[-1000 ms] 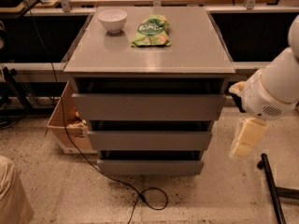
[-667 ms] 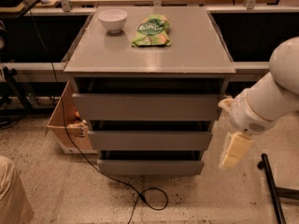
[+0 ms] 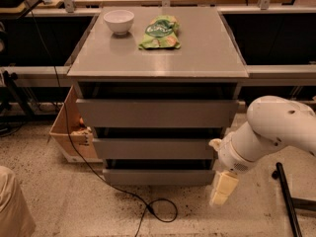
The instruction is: Open bottom drawer
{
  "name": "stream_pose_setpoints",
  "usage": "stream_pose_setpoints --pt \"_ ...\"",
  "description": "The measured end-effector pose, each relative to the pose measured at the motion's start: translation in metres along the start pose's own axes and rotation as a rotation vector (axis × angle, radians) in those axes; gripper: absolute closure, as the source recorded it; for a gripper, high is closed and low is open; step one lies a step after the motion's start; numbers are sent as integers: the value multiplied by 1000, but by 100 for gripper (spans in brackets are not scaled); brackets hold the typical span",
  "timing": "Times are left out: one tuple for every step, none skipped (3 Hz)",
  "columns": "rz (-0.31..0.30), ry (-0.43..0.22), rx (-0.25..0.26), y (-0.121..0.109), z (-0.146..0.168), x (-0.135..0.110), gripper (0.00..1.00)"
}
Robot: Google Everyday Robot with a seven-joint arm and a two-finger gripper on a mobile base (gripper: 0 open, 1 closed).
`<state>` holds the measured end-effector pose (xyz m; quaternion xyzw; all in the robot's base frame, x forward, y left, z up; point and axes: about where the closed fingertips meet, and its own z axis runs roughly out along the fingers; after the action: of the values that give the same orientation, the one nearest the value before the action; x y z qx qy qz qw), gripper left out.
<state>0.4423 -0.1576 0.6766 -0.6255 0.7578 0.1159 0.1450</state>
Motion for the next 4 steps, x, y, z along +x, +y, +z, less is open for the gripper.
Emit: stream_pose_setpoints --pt "4 9 3 2 2 0 0" --pt "0 0 -18 -2 43 6 0" --pt "0 -40 -29 -20 104 19 0" --pt "-18 -74 -34 -31 155 32 0"
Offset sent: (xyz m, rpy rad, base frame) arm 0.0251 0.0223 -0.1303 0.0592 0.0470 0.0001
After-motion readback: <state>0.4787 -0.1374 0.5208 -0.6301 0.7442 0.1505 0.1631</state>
